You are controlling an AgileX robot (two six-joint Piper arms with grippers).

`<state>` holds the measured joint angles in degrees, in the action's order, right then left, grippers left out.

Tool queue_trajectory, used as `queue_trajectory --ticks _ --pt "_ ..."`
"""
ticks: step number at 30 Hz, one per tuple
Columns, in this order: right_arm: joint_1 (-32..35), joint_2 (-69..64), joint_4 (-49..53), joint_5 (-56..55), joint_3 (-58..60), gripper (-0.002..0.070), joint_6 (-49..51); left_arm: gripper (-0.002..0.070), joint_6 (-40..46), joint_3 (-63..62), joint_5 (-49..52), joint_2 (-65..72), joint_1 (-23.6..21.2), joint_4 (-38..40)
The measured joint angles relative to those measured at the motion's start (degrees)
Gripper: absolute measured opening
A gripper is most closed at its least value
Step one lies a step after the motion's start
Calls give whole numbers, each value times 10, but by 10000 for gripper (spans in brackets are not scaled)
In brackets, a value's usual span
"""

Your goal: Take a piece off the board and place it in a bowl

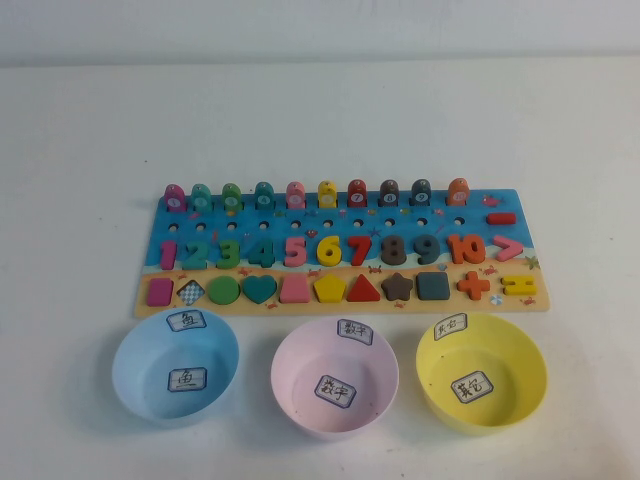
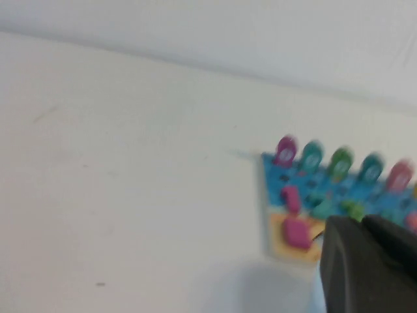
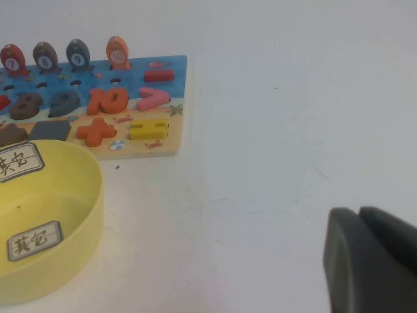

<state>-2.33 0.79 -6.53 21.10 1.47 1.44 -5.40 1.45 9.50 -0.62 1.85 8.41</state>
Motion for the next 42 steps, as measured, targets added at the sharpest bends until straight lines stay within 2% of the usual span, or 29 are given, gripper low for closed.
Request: queue_trajectory --ticks 4,6,11,15,20,24,28,34,38,42 --pt "0 0 0 0 0 -17 0 -5 -152 0 -69 0 0 135" --pt "0 0 0 0 0 -17 0 -4 -180 0 -100 0 0 163" --pt "0 0 0 0 0 -17 0 -4 -168 0 -151 0 0 178" --pt "0 0 0 0 0 -17 0 -5 -160 0 -148 0 0 180" --pt "0 0 0 0 0 -17 0 -5 -143 -19 -11 13 0 180" --pt "0 0 0 0 0 -17 0 -4 -38 -114 112 92 0 177" --pt "0 0 0 0 0 -17 0 -5 70 -257 238 214 0 138" --pt "0 0 0 0 0 -17 0 -5 183 -472 429 442 0 60" --pt "0 0 0 0 0 -17 0 -5 211 -574 505 574 2 31" --pt "0 0 0 0 0 -17 0 -4 205 -664 546 698 44 -25"
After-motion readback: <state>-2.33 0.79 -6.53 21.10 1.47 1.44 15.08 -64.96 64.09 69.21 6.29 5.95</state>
